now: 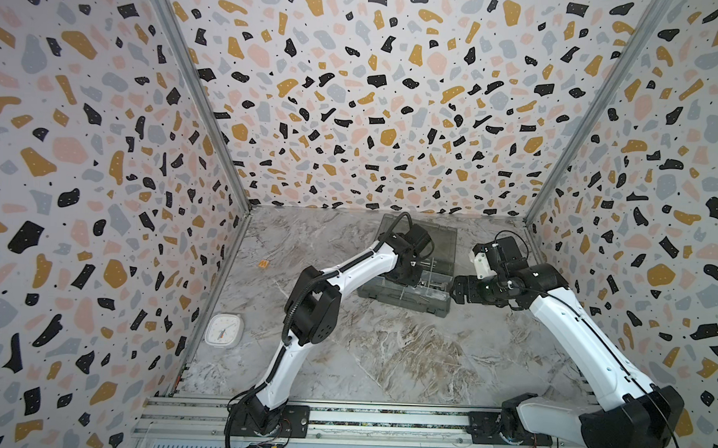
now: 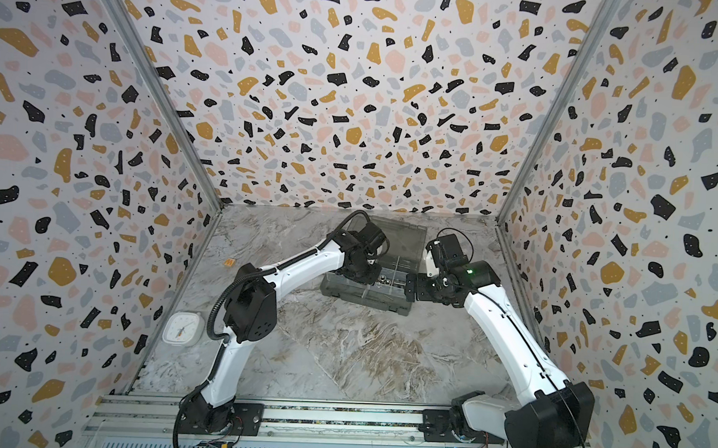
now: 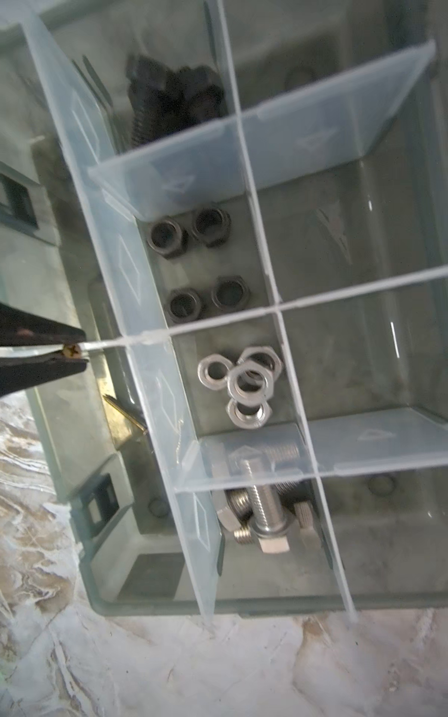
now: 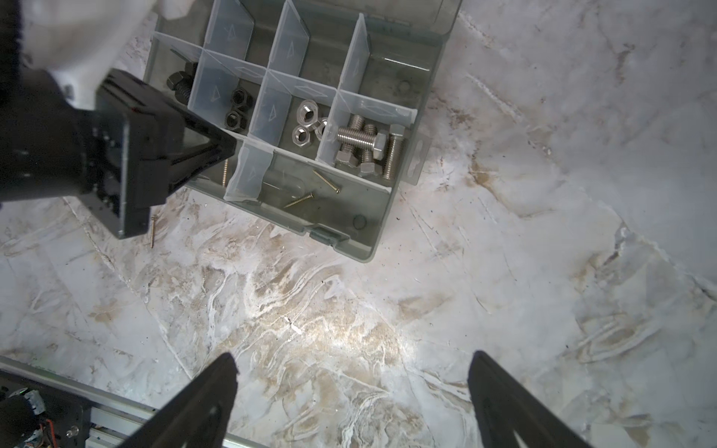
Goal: Sort the screws and nuts into containers
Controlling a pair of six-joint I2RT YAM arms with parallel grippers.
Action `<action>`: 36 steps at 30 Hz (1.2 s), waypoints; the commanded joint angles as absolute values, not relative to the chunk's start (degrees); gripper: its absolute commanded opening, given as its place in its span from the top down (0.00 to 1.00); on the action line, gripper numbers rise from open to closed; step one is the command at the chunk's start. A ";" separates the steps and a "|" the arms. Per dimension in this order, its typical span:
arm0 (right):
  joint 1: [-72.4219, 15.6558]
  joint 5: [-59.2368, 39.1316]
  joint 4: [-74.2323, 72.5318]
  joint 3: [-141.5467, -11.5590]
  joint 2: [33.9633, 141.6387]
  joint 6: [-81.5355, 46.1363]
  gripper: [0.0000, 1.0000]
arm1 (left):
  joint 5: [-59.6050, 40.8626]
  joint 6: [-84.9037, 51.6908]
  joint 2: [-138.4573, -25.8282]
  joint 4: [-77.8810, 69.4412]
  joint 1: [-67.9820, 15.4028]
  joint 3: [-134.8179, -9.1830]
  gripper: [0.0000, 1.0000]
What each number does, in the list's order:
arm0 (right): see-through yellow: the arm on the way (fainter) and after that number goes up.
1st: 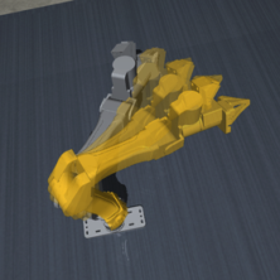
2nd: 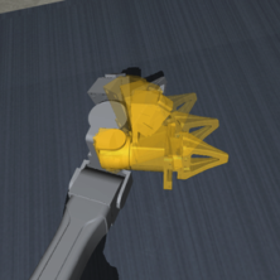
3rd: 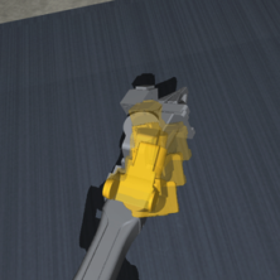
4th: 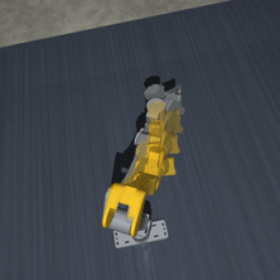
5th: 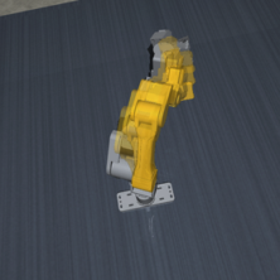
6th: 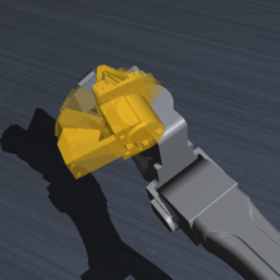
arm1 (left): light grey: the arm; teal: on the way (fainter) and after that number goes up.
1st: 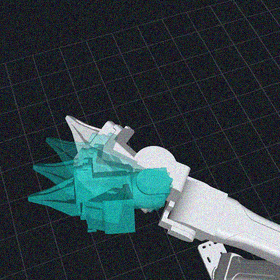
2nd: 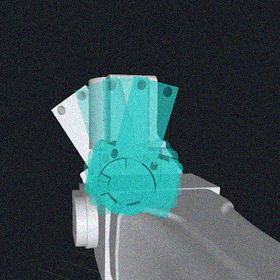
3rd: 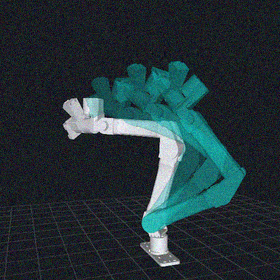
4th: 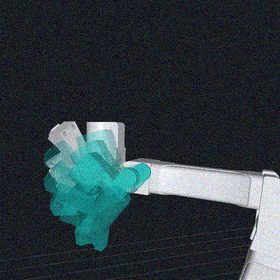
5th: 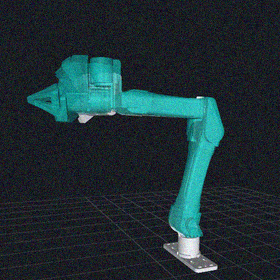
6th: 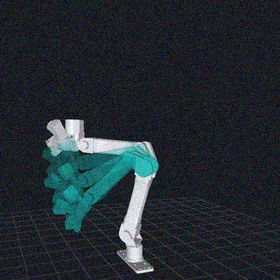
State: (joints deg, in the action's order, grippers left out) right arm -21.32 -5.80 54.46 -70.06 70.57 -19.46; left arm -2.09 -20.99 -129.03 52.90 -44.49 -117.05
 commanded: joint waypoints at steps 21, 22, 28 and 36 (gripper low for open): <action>-19.31 -2.74 62.41 -68.89 64.23 -20.43 0.05 | -4.17 -20.85 -131.26 54.15 -45.96 -120.57 0.63; -19.34 -2.94 62.27 -69.10 64.61 -20.06 0.05 | -3.72 -21.00 -130.44 54.30 -45.96 -120.50 0.63; -19.46 -7.95 57.04 -70.32 68.09 -18.16 0.05 | 2.31 -22.17 -118.66 53.53 -45.18 -109.51 0.64; -26.75 -10.53 50.33 -75.33 77.87 -16.63 0.05 | 5.38 -27.33 -97.33 46.00 -38.74 -77.90 0.62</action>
State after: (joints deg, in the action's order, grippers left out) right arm -24.60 -8.88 53.23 -72.20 76.51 -18.00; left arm 3.01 -24.69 -100.62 48.66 -40.95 -84.58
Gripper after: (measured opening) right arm 0.948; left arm 0.380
